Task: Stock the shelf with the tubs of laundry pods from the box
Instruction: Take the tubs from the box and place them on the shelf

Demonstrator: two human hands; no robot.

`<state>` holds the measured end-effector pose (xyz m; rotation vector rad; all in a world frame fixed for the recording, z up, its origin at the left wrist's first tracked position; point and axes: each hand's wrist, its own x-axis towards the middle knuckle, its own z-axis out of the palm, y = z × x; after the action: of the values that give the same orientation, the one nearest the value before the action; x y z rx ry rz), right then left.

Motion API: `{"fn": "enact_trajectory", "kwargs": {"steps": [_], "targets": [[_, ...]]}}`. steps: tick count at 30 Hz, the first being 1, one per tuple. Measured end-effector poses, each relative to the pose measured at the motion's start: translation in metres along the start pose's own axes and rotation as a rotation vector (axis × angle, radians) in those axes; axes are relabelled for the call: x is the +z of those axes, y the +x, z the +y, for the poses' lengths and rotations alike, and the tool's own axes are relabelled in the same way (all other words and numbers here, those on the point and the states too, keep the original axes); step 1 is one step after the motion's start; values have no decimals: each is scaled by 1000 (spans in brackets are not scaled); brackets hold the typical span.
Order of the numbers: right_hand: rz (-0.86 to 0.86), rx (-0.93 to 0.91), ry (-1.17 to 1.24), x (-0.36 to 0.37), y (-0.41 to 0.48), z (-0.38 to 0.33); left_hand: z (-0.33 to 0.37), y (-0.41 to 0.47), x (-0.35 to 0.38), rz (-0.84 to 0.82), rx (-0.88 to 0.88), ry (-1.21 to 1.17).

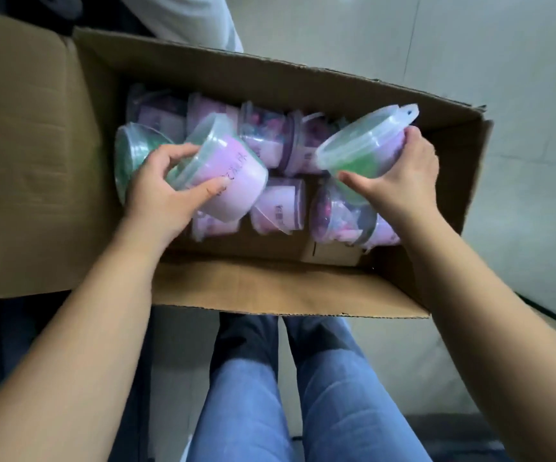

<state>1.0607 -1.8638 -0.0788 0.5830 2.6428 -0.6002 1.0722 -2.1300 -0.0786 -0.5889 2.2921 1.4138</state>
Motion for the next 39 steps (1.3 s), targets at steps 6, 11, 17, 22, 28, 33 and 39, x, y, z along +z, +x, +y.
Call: {"fn": "enact_trajectory", "kwargs": {"steps": [6,11,17,22,28,33,39], "targets": [[-82,37,2,48,18,-22,-25,43,37,-40,16,211],[-131,71,546,57,27,-29,-37,42,37,138,7,149],[-376,338,847,59,47,-22,-47,26,66,274,-383,-133],[-554,298,858,63,50,-35,-55,22,76,242,-462,-335],[-560,309,851,57,50,-41,-41,22,61,317,-393,-525],[-713,337,1058,18,17,-36,0,-13,23,216,-347,-652],[-979,56,992,-51,-27,-89,50,-79,-50,268,-182,-729]]}}
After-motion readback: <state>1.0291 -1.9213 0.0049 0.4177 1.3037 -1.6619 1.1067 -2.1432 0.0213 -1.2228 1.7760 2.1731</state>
